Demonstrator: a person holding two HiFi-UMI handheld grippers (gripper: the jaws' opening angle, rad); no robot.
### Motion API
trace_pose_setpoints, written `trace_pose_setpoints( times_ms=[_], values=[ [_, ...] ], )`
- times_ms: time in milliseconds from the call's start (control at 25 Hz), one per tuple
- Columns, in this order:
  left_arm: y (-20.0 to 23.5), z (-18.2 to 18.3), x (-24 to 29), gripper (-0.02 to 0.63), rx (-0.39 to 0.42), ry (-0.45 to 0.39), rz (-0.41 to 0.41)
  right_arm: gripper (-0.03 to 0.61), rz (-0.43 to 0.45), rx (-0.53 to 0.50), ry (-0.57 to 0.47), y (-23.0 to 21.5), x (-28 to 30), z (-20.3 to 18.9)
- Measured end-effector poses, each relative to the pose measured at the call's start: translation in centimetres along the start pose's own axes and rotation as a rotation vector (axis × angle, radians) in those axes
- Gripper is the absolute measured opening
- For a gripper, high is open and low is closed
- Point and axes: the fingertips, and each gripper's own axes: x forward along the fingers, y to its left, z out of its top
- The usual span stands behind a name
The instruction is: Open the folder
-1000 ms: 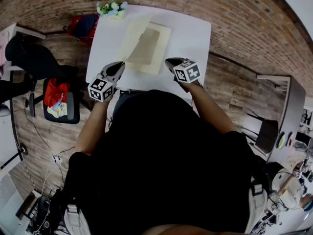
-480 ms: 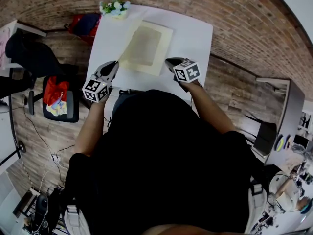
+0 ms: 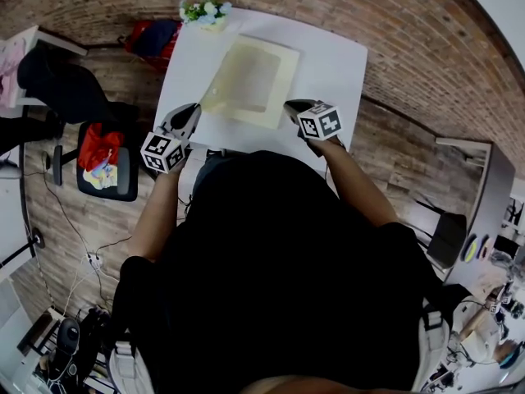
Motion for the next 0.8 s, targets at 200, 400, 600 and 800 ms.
trace_pose_setpoints(
  times_ms=[200, 400, 600, 800],
  values=[
    [0.9, -0.5, -1.2, 0.017, -0.030, -0.011, 0.027, 0.028, 0.008, -0.003, 0.025, 0.2, 0.7, -0.6],
    [2.1, -1.0, -2.4, 0.017, -0.064, -0.025, 0.065, 0.028, 0.009, -0.001, 0.046, 0.0, 1.4, -1.2],
    [3.6, -1.4, -3.6, 0.015, -0.098, -0.040, 0.103, 0.028, 0.012, -0.003, 0.055, 0.3, 1.7, -1.3],
    [4.9, -1.9, -4.4, 0.015, -0.132, -0.051, 0.133, 0.028, 0.006, -0.002, 0.054, 0.1, 1.6, -1.3]
  ],
)
